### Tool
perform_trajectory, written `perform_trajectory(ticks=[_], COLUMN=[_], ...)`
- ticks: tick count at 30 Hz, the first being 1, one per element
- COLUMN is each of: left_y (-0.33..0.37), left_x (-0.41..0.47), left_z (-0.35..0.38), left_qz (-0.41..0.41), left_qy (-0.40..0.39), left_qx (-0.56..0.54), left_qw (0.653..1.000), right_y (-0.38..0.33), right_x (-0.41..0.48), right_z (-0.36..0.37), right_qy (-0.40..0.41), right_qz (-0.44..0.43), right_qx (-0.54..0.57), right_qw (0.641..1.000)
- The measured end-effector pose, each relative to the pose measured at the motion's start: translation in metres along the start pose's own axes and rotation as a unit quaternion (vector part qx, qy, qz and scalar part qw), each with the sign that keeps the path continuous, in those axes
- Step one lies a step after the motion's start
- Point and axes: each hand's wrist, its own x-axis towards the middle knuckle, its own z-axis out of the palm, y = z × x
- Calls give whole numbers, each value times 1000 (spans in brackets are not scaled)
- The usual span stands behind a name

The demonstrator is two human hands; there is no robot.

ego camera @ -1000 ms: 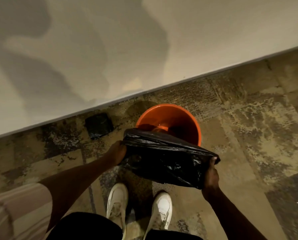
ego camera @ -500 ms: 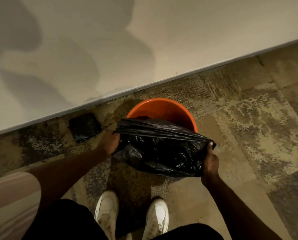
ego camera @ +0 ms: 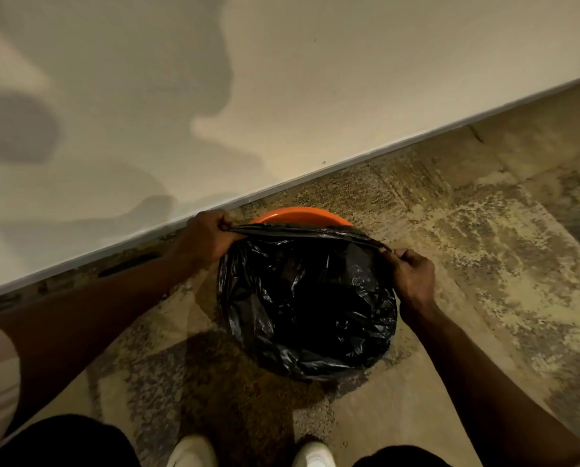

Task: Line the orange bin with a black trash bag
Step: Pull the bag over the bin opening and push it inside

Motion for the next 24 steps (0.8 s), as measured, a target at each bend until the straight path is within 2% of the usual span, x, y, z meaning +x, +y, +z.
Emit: perform_trajectory(ticks=[3,7,10,12,14,18,24], left_y=[8,6,11,13,11,6,10], left_x=[12,21,27,35,42,46,45], left_z=[0,-5,-13,-15,-17,-16,-5], left_qz=[21,121,161,130,63,-47,-92], left_qy=[-5,-26,-45,-82,-110,-109,-79], left_qx=[2,29,47,42,-4,-90,-136], left_qw=[1000,992,985,987,992,989,983], right_y=[-5,-11,-15,-17,-18,-19,-27], right_x=[13,26,35,40,45,53,58], right_z=[9,21,25,28,31,34,40], right_qy=[-11,-32,-49,-63,-74,-117,-155], right_qz=[-25,-37,-35,-26,-16,-1,0], right_qx=[-16,-9,1,-2,3,22,23], right_qw=[1000,999,998,998,997,993,988])
